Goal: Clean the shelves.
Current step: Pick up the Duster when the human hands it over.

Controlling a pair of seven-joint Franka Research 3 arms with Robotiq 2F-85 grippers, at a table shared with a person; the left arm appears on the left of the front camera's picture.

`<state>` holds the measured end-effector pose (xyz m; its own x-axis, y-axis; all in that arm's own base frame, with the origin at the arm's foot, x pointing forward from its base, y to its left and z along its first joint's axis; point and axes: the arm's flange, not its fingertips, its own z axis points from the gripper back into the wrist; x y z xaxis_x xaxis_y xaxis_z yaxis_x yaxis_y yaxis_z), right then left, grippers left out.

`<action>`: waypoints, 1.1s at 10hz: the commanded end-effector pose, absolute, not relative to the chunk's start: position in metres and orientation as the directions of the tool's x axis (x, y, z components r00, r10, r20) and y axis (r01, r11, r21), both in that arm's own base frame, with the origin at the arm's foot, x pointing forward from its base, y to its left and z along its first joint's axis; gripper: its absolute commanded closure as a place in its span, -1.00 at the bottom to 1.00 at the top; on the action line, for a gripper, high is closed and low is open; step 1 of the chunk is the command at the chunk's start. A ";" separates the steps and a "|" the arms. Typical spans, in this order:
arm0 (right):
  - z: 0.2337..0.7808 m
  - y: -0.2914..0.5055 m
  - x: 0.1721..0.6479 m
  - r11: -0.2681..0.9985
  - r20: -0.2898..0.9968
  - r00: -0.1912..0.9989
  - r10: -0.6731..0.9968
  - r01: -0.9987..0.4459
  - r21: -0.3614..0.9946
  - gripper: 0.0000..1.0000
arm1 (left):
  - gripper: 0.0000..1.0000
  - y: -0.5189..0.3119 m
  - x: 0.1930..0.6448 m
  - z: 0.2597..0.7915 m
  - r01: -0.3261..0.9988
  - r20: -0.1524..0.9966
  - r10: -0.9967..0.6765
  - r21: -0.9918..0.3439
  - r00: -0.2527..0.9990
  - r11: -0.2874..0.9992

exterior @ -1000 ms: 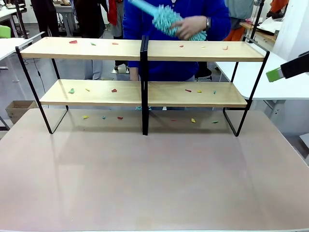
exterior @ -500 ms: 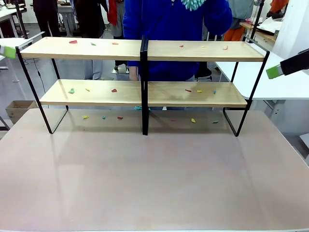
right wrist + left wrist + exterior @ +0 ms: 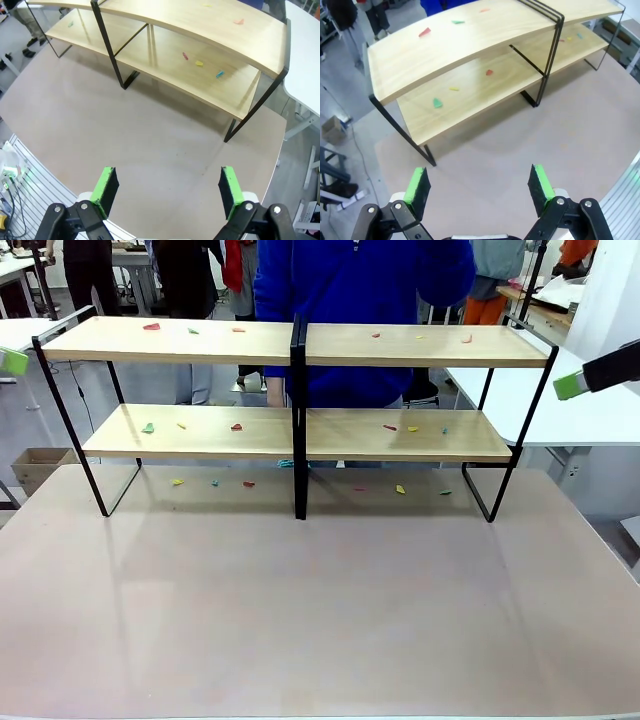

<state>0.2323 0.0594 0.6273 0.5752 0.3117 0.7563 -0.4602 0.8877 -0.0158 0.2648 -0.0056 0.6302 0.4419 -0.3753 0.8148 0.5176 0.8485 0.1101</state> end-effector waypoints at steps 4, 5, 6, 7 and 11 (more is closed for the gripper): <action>0.604 0.055 0.235 0.889 0.750 0.581 0.316 -0.458 -0.019 -1.00 | -1.00 -0.020 0.226 0.575 0.505 0.858 -0.392 0.190 0.331 0.842; 0.604 0.055 0.236 0.888 0.747 0.585 0.315 -0.459 -0.015 -1.00 | -1.00 -0.024 0.225 0.580 0.501 0.862 -0.397 0.205 0.314 0.841; 0.604 0.056 0.237 0.887 0.746 0.585 0.319 -0.462 -0.017 -1.00 | -1.00 -0.029 0.227 0.581 0.503 0.863 -0.394 0.200 0.315 0.841; 0.604 0.057 0.238 0.885 0.744 0.584 0.324 -0.465 -0.020 -1.00 | -1.00 -0.028 0.228 0.579 0.509 0.865 -0.391 0.194 0.315 0.839; 0.616 0.061 0.232 0.882 0.791 0.541 0.286 -0.470 0.003 -1.00 | -1.00 -0.035 0.233 0.579 0.514 0.868 -0.384 0.183 0.317 0.838</action>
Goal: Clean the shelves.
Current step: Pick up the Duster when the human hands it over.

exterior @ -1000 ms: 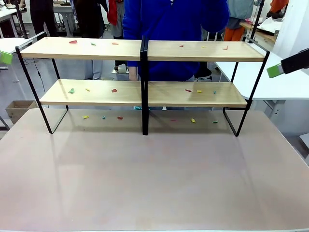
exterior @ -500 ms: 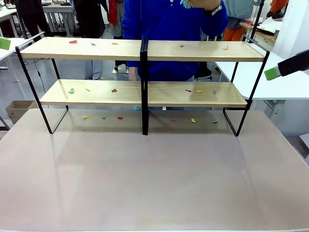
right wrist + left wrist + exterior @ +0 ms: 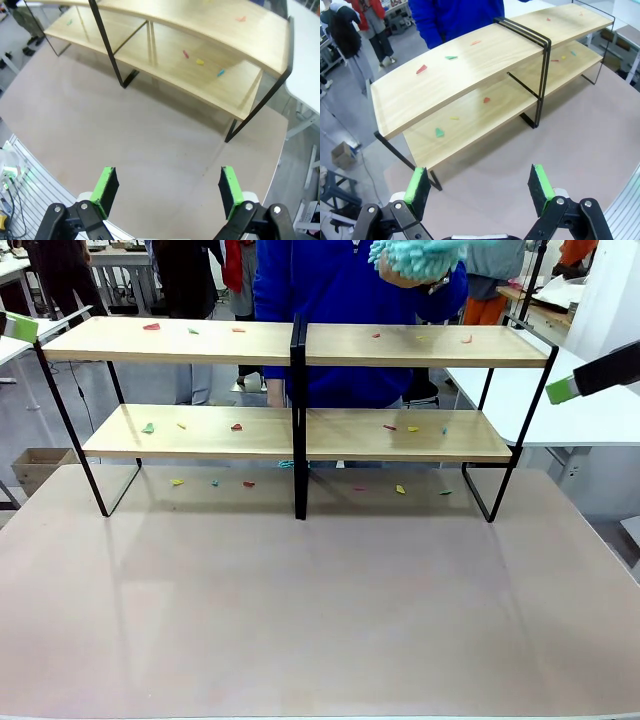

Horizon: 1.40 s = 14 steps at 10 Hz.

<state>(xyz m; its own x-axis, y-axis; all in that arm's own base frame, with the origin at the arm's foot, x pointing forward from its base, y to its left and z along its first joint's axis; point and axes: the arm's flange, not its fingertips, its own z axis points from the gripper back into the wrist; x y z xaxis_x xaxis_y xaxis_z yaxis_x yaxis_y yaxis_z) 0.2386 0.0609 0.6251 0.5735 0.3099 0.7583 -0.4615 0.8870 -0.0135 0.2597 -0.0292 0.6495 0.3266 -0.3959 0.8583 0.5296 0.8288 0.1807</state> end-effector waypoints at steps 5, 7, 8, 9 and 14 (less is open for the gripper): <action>0.648 0.074 0.208 0.881 0.831 0.467 0.302 -0.470 -0.055 -1.00 | -1.00 -0.036 0.238 0.579 0.523 0.866 -0.384 0.175 0.321 0.834; 0.651 0.074 0.205 0.889 0.841 0.462 0.282 -0.455 -0.049 -1.00 | -1.00 -0.037 0.237 0.578 0.524 0.867 -0.380 0.172 0.321 0.834; 0.655 0.072 0.202 0.890 0.850 0.448 0.278 -0.453 -0.053 -1.00 | -1.00 -0.037 0.239 0.577 0.525 0.869 -0.379 0.171 0.319 0.834; 0.662 0.071 0.198 0.889 0.859 0.434 0.270 -0.455 -0.050 -1.00 | -1.00 -0.037 0.239 0.577 0.524 0.868 -0.378 0.170 0.321 0.834; 0.668 0.081 0.184 0.928 0.863 0.475 0.173 -0.373 0.020 -1.00 | -1.00 -0.038 0.243 0.575 0.533 0.866 -0.378 0.161 0.326 0.830</action>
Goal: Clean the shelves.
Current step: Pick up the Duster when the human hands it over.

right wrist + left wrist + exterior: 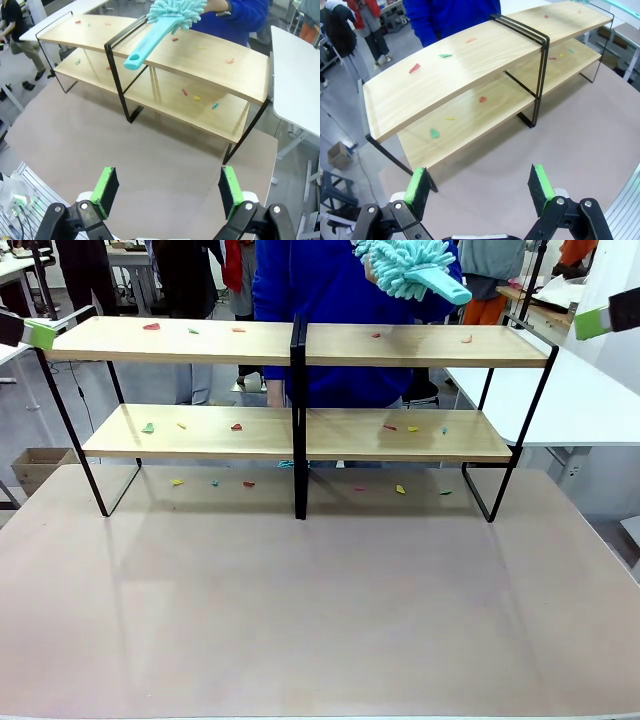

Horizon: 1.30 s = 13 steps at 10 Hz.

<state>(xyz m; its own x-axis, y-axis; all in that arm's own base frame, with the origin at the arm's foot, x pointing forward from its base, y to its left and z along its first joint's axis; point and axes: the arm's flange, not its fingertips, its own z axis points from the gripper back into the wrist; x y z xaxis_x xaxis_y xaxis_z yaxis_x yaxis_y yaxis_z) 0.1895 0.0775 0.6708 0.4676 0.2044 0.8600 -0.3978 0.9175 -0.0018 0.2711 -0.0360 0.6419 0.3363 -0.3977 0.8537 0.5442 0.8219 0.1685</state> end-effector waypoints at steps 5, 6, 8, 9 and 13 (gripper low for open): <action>0.671 0.079 0.188 0.922 0.862 0.470 0.193 -0.388 0.005 -1.00 | -1.00 -0.035 0.274 0.640 0.544 0.854 -0.394 0.163 0.340 0.823; 0.671 0.079 0.188 0.922 0.862 0.470 0.193 -0.388 0.005 -1.00 | -1.00 -0.035 0.274 0.640 0.544 0.854 -0.394 0.163 0.340 0.823; 0.671 0.079 0.188 0.922 0.862 0.470 0.193 -0.388 0.005 -1.00 | -1.00 -0.035 0.274 0.640 0.544 0.854 -0.394 0.163 0.340 0.823; 0.671 0.079 0.188 0.922 0.862 0.470 0.193 -0.388 0.005 -1.00 | -1.00 -0.035 0.274 0.640 0.544 0.854 -0.394 0.163 0.340 0.823; 0.671 0.079 0.188 0.922 0.862 0.470 0.193 -0.388 0.005 -1.00 | -1.00 -0.035 0.274 0.640 0.544 0.854 -0.394 0.163 0.340 0.823</action>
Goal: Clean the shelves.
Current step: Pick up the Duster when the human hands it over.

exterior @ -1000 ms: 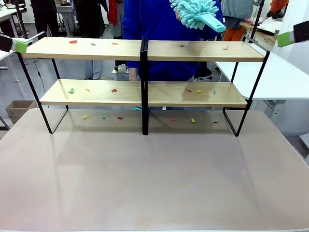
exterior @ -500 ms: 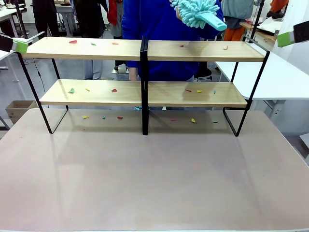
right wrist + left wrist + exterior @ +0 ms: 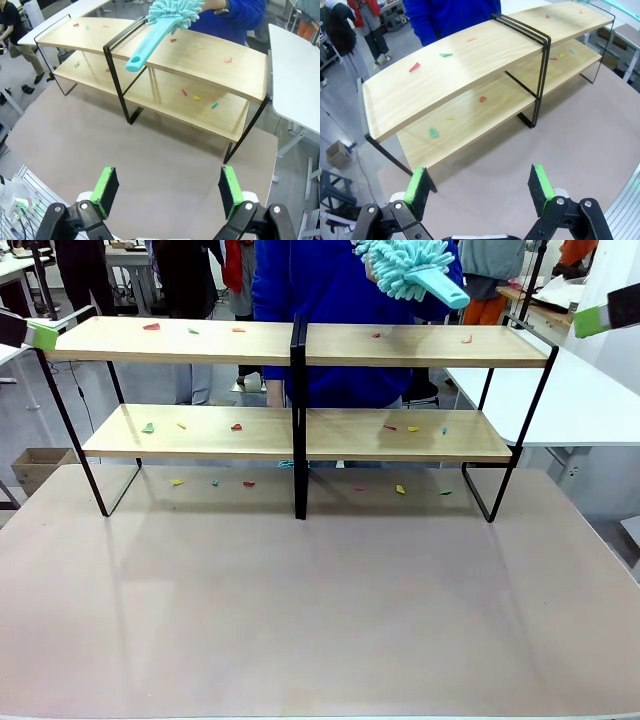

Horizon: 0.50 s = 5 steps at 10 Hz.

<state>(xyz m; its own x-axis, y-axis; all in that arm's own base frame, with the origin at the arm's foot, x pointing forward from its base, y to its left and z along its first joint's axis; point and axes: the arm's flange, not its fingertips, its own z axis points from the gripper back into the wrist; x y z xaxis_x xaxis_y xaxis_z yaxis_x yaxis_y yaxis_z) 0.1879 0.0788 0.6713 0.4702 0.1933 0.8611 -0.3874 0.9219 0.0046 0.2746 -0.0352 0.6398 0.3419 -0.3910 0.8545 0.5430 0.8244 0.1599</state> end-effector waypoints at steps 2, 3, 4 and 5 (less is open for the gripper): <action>0.671 0.079 0.188 0.922 0.862 0.470 0.193 -0.388 0.005 -1.00 | -1.00 -0.035 0.274 0.640 0.544 0.854 -0.394 0.163 0.340 0.823; 0.671 0.079 0.188 0.922 0.862 0.470 0.193 -0.388 0.005 -1.00 | -1.00 -0.035 0.274 0.640 0.544 0.854 -0.394 0.163 0.340 0.823; 0.671 0.079 0.188 0.922 0.861 0.470 0.193 -0.387 0.005 -1.00 | -1.00 -0.035 0.274 0.640 0.544 0.854 -0.394 0.163 0.340 0.823; 0.676 0.071 0.221 0.913 0.785 0.619 0.025 -0.334 0.234 -1.00 | -1.00 -0.035 0.274 0.640 0.544 0.854 -0.394 0.163 0.340 0.823</action>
<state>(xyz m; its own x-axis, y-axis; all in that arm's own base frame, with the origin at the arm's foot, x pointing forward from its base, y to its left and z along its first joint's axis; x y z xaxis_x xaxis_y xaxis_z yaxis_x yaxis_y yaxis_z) 0.1960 0.0751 0.6684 0.5170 0.1418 0.8441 -0.3781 0.9226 0.0766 0.2745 -0.0355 0.6400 0.3413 -0.3914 0.8546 0.5433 0.8240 0.1604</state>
